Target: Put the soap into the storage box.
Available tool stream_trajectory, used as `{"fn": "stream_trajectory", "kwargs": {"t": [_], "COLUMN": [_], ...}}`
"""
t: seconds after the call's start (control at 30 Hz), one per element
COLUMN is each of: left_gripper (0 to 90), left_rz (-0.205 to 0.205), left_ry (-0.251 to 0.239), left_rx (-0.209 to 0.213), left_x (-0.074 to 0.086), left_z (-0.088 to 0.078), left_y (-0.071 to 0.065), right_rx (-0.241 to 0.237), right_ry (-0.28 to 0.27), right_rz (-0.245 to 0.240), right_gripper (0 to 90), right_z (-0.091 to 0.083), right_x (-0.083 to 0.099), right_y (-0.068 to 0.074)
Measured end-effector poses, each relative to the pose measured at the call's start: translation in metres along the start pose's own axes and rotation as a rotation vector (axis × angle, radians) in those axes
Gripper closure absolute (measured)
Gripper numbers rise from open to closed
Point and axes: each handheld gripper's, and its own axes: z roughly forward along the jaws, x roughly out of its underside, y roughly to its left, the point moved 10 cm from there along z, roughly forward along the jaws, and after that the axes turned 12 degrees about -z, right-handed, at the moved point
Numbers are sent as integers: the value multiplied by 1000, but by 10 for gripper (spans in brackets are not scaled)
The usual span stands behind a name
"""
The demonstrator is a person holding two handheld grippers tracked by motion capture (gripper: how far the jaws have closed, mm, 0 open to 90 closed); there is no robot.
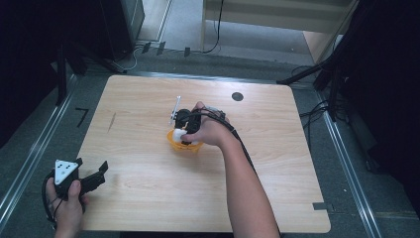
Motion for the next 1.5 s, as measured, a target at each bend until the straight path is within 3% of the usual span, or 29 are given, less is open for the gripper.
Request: {"fn": "stream_trajectory", "kwargs": {"t": [0.27,0.37,0.4,0.5,0.7,0.9,1.5], "left_gripper": [127,127,127,127,127,128,128], "left_rz": [-1,-2,-1,-1,6,10,18], "left_ry": [4,3,4,3,5,10,4], "left_rx": [1,1,0,1,-2,-3,-5], "left_x": [0,0,0,0,0,1,1], "left_z": [0,0,0,0,0,0,1], "left_y": [0,0,1,0,0,0,-2], "right_rx": [-16,-19,-6,8,31,36,42], "right_ry": [32,17,-4,-25,-28,-58,-60], "right_rz": [6,13,30,32,41,83,134], "right_gripper": [498,483,446,450,449,464,468], "right_z": [5,4,-1,-7,-22,-38,-53], "right_x": [6,7,6,5,10,28,72], "right_y": [2,1,-1,-3,-4,-1,10]}}
